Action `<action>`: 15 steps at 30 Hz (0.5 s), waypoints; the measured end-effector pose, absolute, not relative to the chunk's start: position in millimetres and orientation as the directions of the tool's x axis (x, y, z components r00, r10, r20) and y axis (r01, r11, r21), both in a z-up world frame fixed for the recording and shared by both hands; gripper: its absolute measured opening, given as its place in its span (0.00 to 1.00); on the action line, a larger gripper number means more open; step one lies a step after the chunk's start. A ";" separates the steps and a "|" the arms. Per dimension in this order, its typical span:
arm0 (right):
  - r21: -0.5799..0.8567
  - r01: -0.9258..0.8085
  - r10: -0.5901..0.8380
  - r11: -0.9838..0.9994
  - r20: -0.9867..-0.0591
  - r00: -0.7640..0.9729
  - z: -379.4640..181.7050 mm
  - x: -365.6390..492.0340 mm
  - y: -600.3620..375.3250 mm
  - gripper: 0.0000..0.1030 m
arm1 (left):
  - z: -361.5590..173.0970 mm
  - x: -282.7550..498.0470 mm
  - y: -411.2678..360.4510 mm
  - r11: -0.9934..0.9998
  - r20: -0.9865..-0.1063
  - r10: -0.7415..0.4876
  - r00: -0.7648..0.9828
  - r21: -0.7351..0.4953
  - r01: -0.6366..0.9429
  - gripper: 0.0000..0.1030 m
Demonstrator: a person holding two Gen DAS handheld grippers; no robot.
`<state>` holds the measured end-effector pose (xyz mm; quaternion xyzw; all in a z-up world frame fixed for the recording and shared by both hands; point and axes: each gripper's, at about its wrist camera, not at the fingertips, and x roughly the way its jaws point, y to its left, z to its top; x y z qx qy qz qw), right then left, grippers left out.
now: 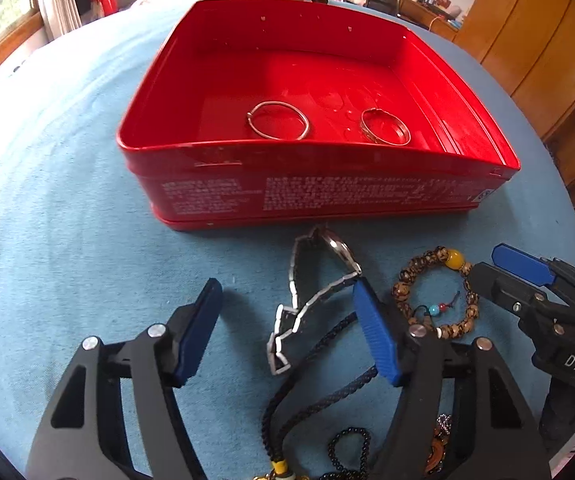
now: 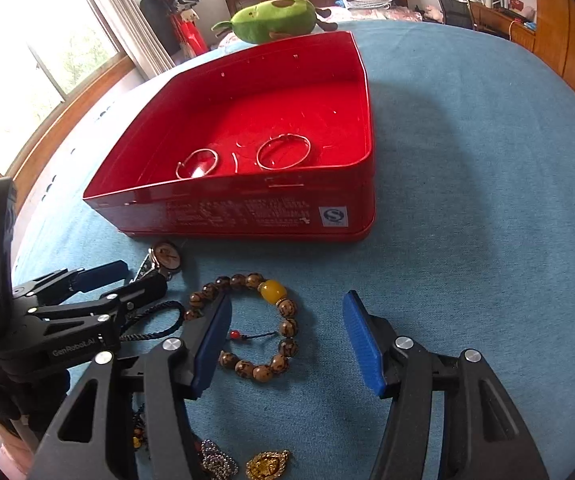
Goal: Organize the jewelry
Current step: 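Move the left tool to the silver metal watch and grasp it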
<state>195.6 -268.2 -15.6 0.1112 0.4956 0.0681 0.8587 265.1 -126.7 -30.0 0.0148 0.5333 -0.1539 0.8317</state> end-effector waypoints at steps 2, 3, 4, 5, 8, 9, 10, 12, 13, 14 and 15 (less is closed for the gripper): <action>0.259 -0.007 0.227 0.966 -0.834 0.502 -15.4 195.2 -268.0 0.58 | -29.8 266.9 -128.7 0.946 -0.887 -0.259 0.383 -0.152 0.286 0.58; 0.258 -0.006 0.226 0.966 -0.834 0.504 -14.6 196.2 -267.4 0.59 | -29.7 267.6 -129.0 0.943 -0.885 -0.270 0.378 -0.164 0.290 0.56; 0.256 -0.006 0.224 0.967 -0.834 0.505 -14.5 196.4 -267.0 0.59 | -30.0 268.3 -129.4 0.941 -0.884 -0.278 0.375 -0.172 0.292 0.54; 0.254 -0.005 0.222 0.967 -0.834 0.505 -14.9 196.5 -266.6 0.59 | -30.4 268.9 -130.2 0.938 -0.883 -0.285 0.372 -0.178 0.296 0.50; 0.254 -0.007 0.223 0.967 -0.836 0.501 -15.6 196.9 -266.2 0.59 | -32.0 267.9 -135.2 0.931 -0.881 -0.299 0.366 -0.185 0.315 0.32; 0.253 -0.007 0.222 0.967 -0.837 0.501 -15.5 196.7 -266.1 0.59 | -32.6 268.0 -137.5 0.928 -0.881 -0.304 0.363 -0.188 0.321 0.26; 0.253 -0.007 0.222 0.967 -0.837 0.500 -15.2 196.8 -266.6 0.59 | -33.1 267.2 -139.8 0.926 -0.879 -0.306 0.366 -0.185 0.329 0.22; 0.253 -0.008 0.223 0.968 -0.837 0.500 -15.2 196.8 -266.3 0.59 | -33.9 266.8 -142.7 0.921 -0.875 -0.318 0.364 -0.194 0.338 0.15; 0.252 -0.009 0.222 0.968 -0.837 0.500 -15.3 196.8 -266.0 0.59 | -34.1 267.0 -142.6 0.919 -0.873 -0.324 0.363 -0.200 0.339 0.15; 0.251 -0.010 0.223 0.968 -0.838 0.498 -15.8 196.9 -265.5 0.59 | -34.3 266.9 -142.4 0.918 -0.870 -0.331 0.366 -0.208 0.337 0.14; 0.251 -0.011 0.224 0.968 -0.838 0.497 -16.3 197.1 -265.1 0.59 | -34.5 267.1 -141.6 0.919 -0.868 -0.336 0.366 -0.215 0.331 0.13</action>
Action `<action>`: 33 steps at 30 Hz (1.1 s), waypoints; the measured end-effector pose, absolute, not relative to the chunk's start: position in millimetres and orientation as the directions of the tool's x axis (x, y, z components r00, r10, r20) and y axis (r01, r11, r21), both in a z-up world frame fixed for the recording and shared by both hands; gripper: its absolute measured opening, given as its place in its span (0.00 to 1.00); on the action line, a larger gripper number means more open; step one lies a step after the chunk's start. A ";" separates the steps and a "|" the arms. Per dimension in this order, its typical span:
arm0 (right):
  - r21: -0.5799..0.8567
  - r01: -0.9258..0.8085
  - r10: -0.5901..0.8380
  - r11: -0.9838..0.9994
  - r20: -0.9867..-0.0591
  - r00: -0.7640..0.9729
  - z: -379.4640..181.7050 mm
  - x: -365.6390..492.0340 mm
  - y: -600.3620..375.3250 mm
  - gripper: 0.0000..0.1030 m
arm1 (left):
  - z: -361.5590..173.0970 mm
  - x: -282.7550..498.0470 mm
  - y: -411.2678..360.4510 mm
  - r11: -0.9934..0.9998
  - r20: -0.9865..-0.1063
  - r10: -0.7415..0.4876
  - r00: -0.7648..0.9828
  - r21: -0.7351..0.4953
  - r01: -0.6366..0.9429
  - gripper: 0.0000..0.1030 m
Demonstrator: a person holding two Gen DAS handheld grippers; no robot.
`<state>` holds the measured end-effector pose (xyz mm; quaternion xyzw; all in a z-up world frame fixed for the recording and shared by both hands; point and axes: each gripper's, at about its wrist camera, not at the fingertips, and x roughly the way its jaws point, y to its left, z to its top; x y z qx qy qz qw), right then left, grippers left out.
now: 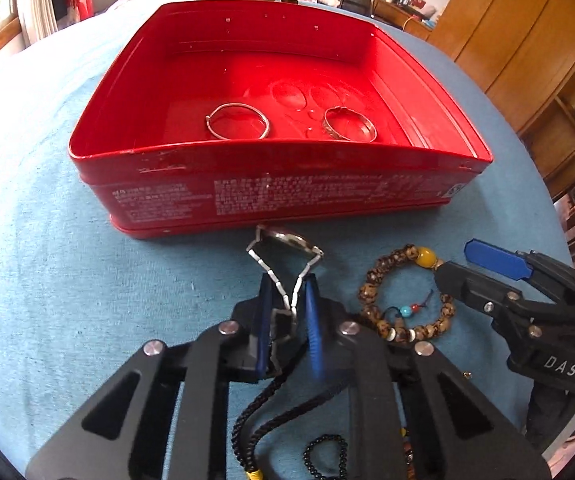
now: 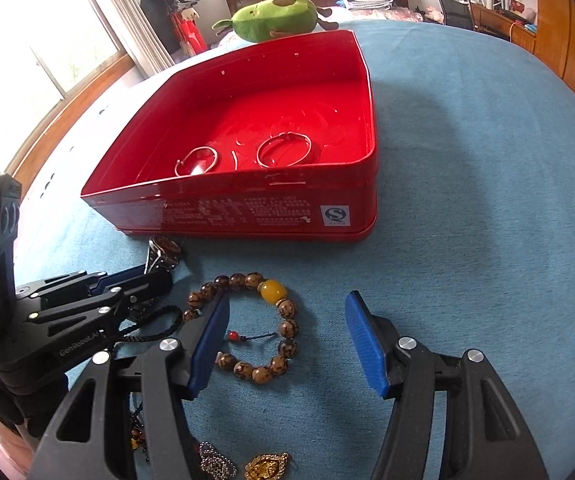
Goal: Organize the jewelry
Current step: 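Move the left tool to the silver metal watch and grasp it, then grasp the wooden bead bracelet with the right tool while the left tool lifts the watch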
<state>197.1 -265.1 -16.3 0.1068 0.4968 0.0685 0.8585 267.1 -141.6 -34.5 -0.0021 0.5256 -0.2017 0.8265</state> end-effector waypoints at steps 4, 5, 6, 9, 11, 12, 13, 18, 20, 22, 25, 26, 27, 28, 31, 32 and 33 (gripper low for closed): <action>0.259 -0.016 0.234 0.966 -0.840 0.490 -18.6 198.0 -263.6 0.59 | -33.3 261.8 -130.6 0.924 -0.863 -0.346 0.368 -0.244 0.295 0.11; 0.263 -0.017 0.237 0.965 -0.839 0.490 -18.8 198.4 -263.9 0.59 | -32.0 261.2 -126.9 0.927 -0.863 -0.342 0.373 -0.246 0.281 0.11; 0.266 -0.020 0.242 0.964 -0.838 0.489 -19.2 198.9 -264.3 0.59 | -30.4 260.5 -123.4 0.929 -0.861 -0.342 0.377 -0.250 0.273 0.11; 0.271 -0.022 0.248 0.962 -0.838 0.486 -21.3 201.2 -265.9 0.57 | -21.9 255.1 -113.2 0.927 -0.846 -0.359 0.395 -0.273 0.258 0.11; 0.271 -0.029 0.252 0.962 -0.841 0.479 -23.5 203.6 -265.9 0.50 | -14.1 251.0 -107.5 0.928 -0.835 -0.359 0.416 -0.270 0.258 0.11; 0.274 -0.032 0.256 0.961 -0.842 0.475 -25.0 204.7 -265.9 0.49 | -9.8 248.2 -105.8 0.931 -0.832 -0.349 0.431 -0.257 0.258 0.11; 0.276 -0.035 0.259 0.961 -0.843 0.472 -26.4 205.8 -265.4 0.46 | -6.4 245.2 -104.1 0.934 -0.831 -0.340 0.441 -0.247 0.256 0.11; 0.238 -0.062 0.237 0.969 -0.841 0.487 -30.8 208.9 -259.9 0.34 | -2.1 239.5 -103.6 0.937 -0.833 -0.332 0.443 -0.237 0.257 0.11; 0.220 -0.085 0.233 0.972 -0.839 0.492 -32.8 208.9 -256.5 0.21 | -5.6 239.7 -105.1 0.943 -0.843 -0.313 0.438 -0.221 0.248 0.11; 0.202 -0.104 0.227 0.974 -0.838 0.497 -33.6 208.5 -252.8 0.19 | -7.4 240.1 -103.1 0.945 -0.848 -0.310 0.430 -0.222 0.241 0.11; 0.210 -0.117 0.240 0.971 -0.832 0.499 -33.6 206.0 -251.4 0.16 | -9.7 240.9 -97.7 0.949 -0.853 -0.298 0.428 -0.215 0.231 0.12; 0.226 -0.119 0.255 0.967 -0.830 0.496 -33.5 206.1 -252.9 0.13 | -10.3 241.3 -96.2 0.950 -0.854 -0.294 0.429 -0.213 0.228 0.12; 0.262 -0.122 0.288 0.957 -0.824 0.488 -32.3 204.6 -255.9 0.13 | -10.2 242.4 -94.7 0.951 -0.854 -0.293 0.430 -0.212 0.226 0.12; 0.289 -0.125 0.313 0.949 -0.819 0.482 -30.6 204.5 -259.1 0.13 | -10.1 242.8 -93.4 0.951 -0.854 -0.291 0.431 -0.212 0.223 0.12; 0.399 -0.148 0.419 0.905 -0.775 0.473 -20.8 199.3 -267.4 0.13 | -9.6 244.0 -88.1 0.951 -0.854 -0.297 0.427 -0.225 0.211 0.12; 0.440 -0.155 0.458 0.884 -0.754 0.472 -17.0 197.1 -271.8 0.13 | -8.4 243.2 -86.7 0.951 -0.852 -0.299 0.429 -0.228 0.210 0.12; 0.462 -0.157 0.477 0.873 -0.742 0.471 -14.2 195.8 -273.4 0.13 | -7.2 242.5 -85.8 0.950 -0.850 -0.301 0.432 -0.230 0.210 0.12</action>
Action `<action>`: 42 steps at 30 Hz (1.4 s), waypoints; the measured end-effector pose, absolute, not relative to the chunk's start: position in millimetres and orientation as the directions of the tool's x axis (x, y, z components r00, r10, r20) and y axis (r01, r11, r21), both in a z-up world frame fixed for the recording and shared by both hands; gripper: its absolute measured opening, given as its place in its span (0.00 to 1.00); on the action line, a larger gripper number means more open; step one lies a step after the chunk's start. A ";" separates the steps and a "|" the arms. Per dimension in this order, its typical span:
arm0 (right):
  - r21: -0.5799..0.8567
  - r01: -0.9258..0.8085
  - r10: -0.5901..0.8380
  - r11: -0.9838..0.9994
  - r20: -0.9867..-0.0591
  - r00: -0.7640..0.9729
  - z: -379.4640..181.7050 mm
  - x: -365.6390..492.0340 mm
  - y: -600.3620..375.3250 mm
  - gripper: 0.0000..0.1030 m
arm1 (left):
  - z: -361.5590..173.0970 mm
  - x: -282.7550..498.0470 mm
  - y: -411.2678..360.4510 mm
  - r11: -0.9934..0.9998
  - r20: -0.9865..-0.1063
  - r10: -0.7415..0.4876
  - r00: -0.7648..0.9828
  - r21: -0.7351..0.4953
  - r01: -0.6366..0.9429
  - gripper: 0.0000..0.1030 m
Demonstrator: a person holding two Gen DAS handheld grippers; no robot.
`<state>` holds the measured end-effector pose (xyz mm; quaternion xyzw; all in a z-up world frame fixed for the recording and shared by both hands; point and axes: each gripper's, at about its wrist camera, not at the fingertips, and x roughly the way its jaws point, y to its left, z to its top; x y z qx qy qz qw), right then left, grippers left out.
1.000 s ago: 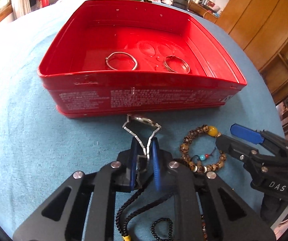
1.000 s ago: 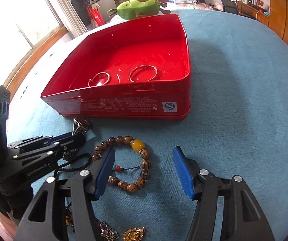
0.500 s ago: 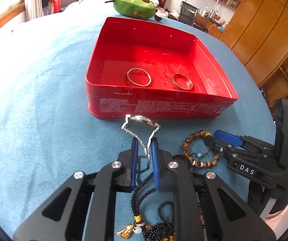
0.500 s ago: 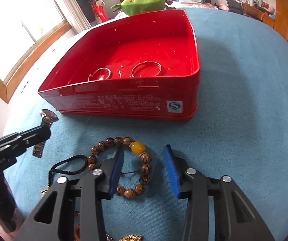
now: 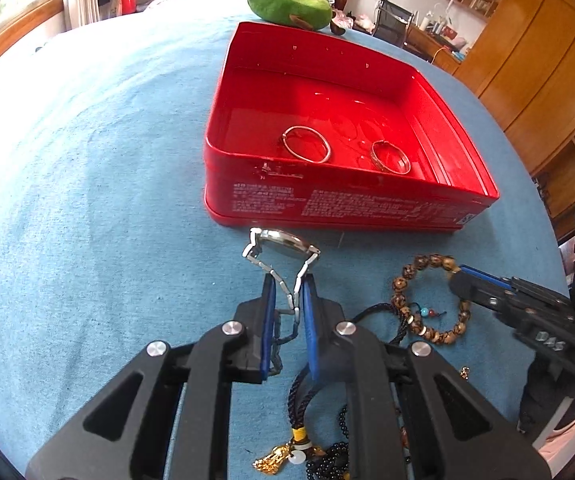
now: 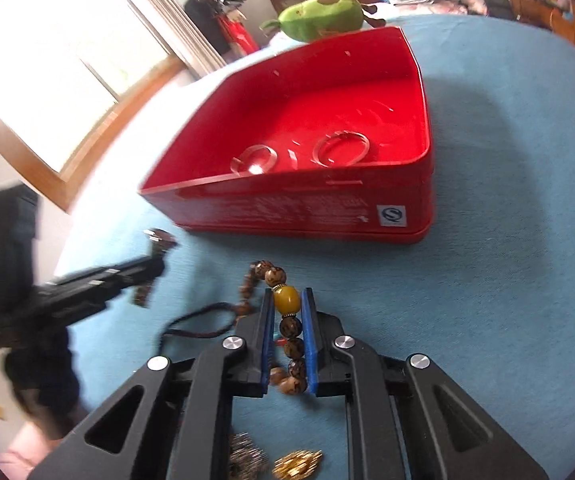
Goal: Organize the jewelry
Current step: 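Grasp the wooden bead bracelet with the right tool while the left tool lifts the watch, then carry the watch and bead bracelet into the red tin and open both tools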
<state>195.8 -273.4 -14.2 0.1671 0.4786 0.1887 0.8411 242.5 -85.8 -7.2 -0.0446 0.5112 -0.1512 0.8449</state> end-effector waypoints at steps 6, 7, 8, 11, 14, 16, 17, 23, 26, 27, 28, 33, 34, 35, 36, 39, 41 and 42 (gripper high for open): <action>0.531 -0.157 0.531 0.833 -0.686 0.498 2.1 187.1 -287.0 0.13 | 4.5 233.3 -83.4 0.948 -0.832 -0.307 0.462 -0.227 0.221 0.12; 0.530 -0.159 0.530 0.833 -0.681 0.506 4.8 186.4 -289.1 0.13 | 6.2 232.0 -83.2 0.948 -0.830 -0.308 0.466 -0.226 0.224 0.12; 0.526 -0.162 0.525 0.835 -0.675 0.518 8.5 184.3 -290.0 0.13 | 8.4 230.7 -83.0 0.947 -0.826 -0.311 0.470 -0.227 0.228 0.12; 0.519 -0.165 0.518 0.839 -0.666 0.536 15.2 181.0 -293.6 0.13 | 14.0 227.3 -82.4 0.944 -0.818 -0.319 0.479 -0.231 0.233 0.12; 0.509 -0.170 0.511 0.844 -0.667 0.542 18.4 176.7 -293.3 0.13 | 17.8 224.8 -82.0 0.943 -0.810 -0.323 0.489 -0.232 0.238 0.12; 0.505 -0.164 0.506 0.848 -0.675 0.537 17.5 177.0 -293.3 0.13 | 17.9 225.1 -80.8 0.943 -0.812 -0.322 0.487 -0.234 0.235 0.12; 0.500 -0.157 0.500 0.851 -0.682 0.534 14.8 179.9 -290.7 0.13 | 17.0 226.1 -81.6 0.944 -0.813 -0.321 0.485 -0.233 0.234 0.12; 0.506 -0.141 0.498 0.851 -0.693 0.521 12.2 183.6 -288.5 0.13 | 6.1 234.5 -81.8 0.948 -0.837 -0.309 0.453 -0.234 0.214 0.12; 0.503 -0.157 0.501 0.850 -0.679 0.536 22.9 181.2 -286.6 0.13 | 13.5 233.0 -79.9 0.945 -0.825 -0.320 0.466 -0.244 0.217 0.12; 0.497 -0.167 0.500 0.851 -0.673 0.546 28.8 179.1 -285.6 0.13 | 15.8 232.2 -79.3 0.944 -0.821 -0.322 0.472 -0.244 0.220 0.12; 0.495 -0.174 0.500 0.851 -0.668 0.551 32.7 177.4 -284.7 0.13 | 21.2 230.7 -79.1 0.943 -0.814 -0.327 0.480 -0.247 0.225 0.12; 0.478 -0.199 0.499 0.855 -0.656 0.567 57.0 178.7 -280.4 0.13 | 41.2 230.6 -82.6 0.935 -0.798 -0.346 0.494 -0.251 0.250 0.12; 0.471 -0.200 0.493 0.859 -0.656 0.572 63.3 181.7 -279.8 0.13 | 44.5 231.9 -83.8 0.935 -0.797 -0.347 0.495 -0.249 0.253 0.12; 0.466 -0.202 0.489 0.862 -0.654 0.578 69.2 185.2 -279.3 0.13 | 49.3 234.3 -85.6 0.933 -0.795 -0.349 0.496 -0.250 0.257 0.12; 0.464 -0.203 0.487 0.862 -0.652 0.582 73.9 188.9 -279.1 0.13 | 53.6 237.3 -87.1 0.932 -0.791 -0.354 0.499 -0.252 0.261 0.12; 0.464 -0.202 0.484 0.863 -0.640 0.597 88.5 204.4 -280.6 0.13 | 67.3 252.1 -91.9 0.933 -0.776 -0.354 0.522 -0.249 0.262 0.12; 0.465 -0.192 0.476 0.864 -0.634 0.609 94.8 216.1 -282.2 0.13 | 73.9 264.8 -97.5 0.928 -0.764 -0.365 0.531 -0.258 0.267 0.12; 0.463 -0.186 0.470 0.867 -0.632 0.616 97.6 224.7 -283.1 0.13 | 75.6 270.9 -100.4 0.926 -0.760 -0.372 0.532 -0.263 0.272 0.12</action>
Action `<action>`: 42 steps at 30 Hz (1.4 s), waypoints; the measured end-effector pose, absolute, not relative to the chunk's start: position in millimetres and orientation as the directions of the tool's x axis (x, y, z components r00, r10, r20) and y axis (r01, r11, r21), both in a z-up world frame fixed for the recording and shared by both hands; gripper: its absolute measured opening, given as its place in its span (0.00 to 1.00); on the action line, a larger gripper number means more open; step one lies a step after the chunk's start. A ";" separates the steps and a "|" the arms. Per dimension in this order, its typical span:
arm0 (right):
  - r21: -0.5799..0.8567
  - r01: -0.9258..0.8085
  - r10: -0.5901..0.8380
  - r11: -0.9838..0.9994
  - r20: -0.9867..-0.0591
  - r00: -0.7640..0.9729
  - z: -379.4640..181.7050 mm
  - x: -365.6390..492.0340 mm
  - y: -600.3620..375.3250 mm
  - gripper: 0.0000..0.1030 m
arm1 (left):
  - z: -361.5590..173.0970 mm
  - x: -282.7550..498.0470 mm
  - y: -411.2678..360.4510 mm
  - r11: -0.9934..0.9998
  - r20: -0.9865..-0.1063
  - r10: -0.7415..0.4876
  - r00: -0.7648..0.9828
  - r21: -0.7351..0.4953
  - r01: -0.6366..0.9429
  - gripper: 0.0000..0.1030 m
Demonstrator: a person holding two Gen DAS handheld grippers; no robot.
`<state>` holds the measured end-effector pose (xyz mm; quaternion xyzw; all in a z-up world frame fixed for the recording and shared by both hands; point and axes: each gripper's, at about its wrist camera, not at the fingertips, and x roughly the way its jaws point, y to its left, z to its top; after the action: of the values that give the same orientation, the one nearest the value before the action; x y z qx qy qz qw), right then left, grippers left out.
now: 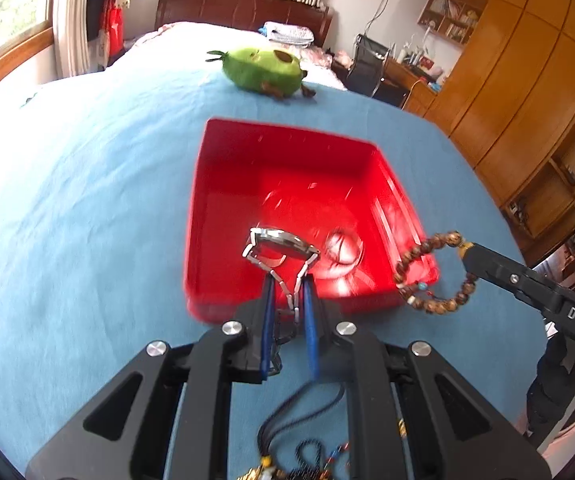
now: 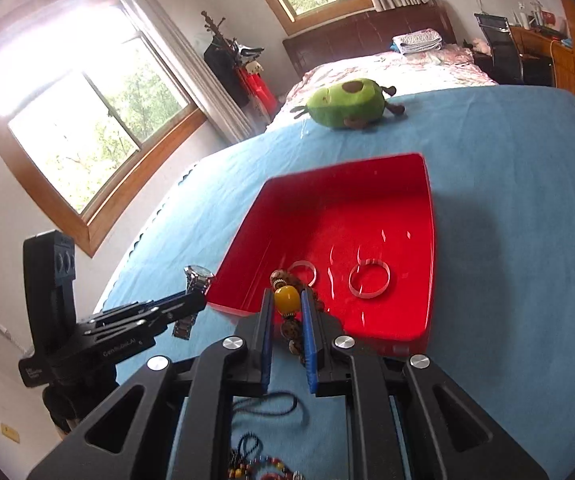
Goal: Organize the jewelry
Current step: 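Carry the watch and bead bracelet into the red tin and open both tools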
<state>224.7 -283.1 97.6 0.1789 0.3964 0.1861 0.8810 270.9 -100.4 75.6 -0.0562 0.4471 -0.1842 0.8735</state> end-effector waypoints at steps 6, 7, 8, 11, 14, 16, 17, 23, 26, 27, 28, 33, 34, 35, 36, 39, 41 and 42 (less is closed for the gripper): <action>0.445 -0.131 0.420 0.886 -0.648 0.635 90.2 280.7 -286.6 0.12 | 69.2 324.6 -122.5 0.905 -0.759 -0.421 0.497 -0.310 0.293 0.12; 0.444 -0.123 0.414 0.888 -0.653 0.634 86.1 290.3 -287.4 0.12 | 65.5 335.6 -126.6 0.903 -0.764 -0.423 0.488 -0.314 0.292 0.12; 0.442 -0.112 0.407 0.890 -0.661 0.631 79.8 302.8 -288.0 0.12 | 62.5 343.1 -129.0 0.904 -0.768 -0.422 0.482 -0.314 0.290 0.12; 0.441 -0.097 0.405 0.892 -0.685 0.605 59.6 329.7 -285.1 0.12 | 48.4 369.4 -137.9 0.909 -0.791 -0.409 0.456 -0.312 0.275 0.12; 0.439 -0.100 0.414 0.893 -0.712 0.567 40.5 348.3 -276.0 0.12 | 32.6 390.6 -147.4 0.920 -0.820 -0.383 0.426 -0.295 0.259 0.12; 0.437 -0.105 0.417 0.893 -0.719 0.556 34.3 354.6 -272.3 0.12 | 24.0 400.1 -150.4 0.922 -0.833 -0.376 0.407 -0.295 0.249 0.12; 0.433 -0.101 0.413 0.896 -0.725 0.552 31.1 356.4 -272.2 0.12 | 20.7 403.2 -152.3 0.924 -0.838 -0.372 0.401 -0.292 0.246 0.12; 0.391 -0.057 0.355 0.919 -0.754 0.553 21.8 362.7 -279.1 0.13 | 7.5 416.9 -155.3 0.936 -0.858 -0.343 0.383 -0.275 0.221 0.12; 0.380 -0.038 0.338 0.924 -0.765 0.548 20.2 362.3 -281.2 0.25 | 4.6 417.8 -155.0 0.938 -0.862 -0.337 0.378 -0.272 0.215 0.17; 0.374 -0.039 0.331 0.927 -0.763 0.555 22.4 360.8 -281.3 0.26 | 7.2 416.8 -154.3 0.941 -0.859 -0.329 0.392 -0.262 0.216 0.23; 0.360 -0.044 0.320 0.932 -0.760 0.566 24.6 358.5 -280.8 0.26 | 10.3 415.3 -153.2 0.944 -0.855 -0.319 0.409 -0.250 0.215 0.26; 0.349 -0.057 0.315 0.935 -0.749 0.583 34.4 353.2 -278.4 0.26 | 27.1 406.4 -143.4 0.941 -0.829 -0.334 0.449 -0.262 0.216 0.27; 0.347 -0.058 0.314 0.936 -0.749 0.583 35.4 352.3 -277.9 0.26 | 30.7 404.1 -141.7 0.942 -0.824 -0.329 0.461 -0.258 0.213 0.27; 0.345 -0.057 0.311 0.937 -0.750 0.584 36.4 350.6 -277.6 0.26 | 33.0 402.2 -140.5 0.945 -0.822 -0.324 0.469 -0.252 0.210 0.27; 0.344 -0.058 0.311 0.937 -0.750 0.584 37.1 350.1 -277.0 0.26 | 34.8 400.9 -139.8 0.946 -0.820 -0.321 0.474 -0.250 0.208 0.27; 0.342 -0.062 0.312 0.938 -0.750 0.583 37.7 348.5 -275.3 0.26 | 38.2 398.9 -137.4 0.944 -0.816 -0.327 0.476 -0.258 0.206 0.27; 0.341 -0.062 0.312 0.938 -0.752 0.580 37.8 348.0 -274.6 0.26 | 40.4 396.3 -136.5 0.947 -0.815 -0.318 0.484 -0.249 0.203 0.27; 0.339 -0.064 0.311 0.939 -0.752 0.581 37.9 347.2 -273.9 0.26 | 41.4 395.4 -136.4 0.948 -0.815 -0.315 0.487 -0.245 0.203 0.27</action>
<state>347.2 -273.9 37.9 0.1388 0.4452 0.1068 0.8781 395.4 -136.4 41.3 -0.0579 0.4837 -0.1504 0.8603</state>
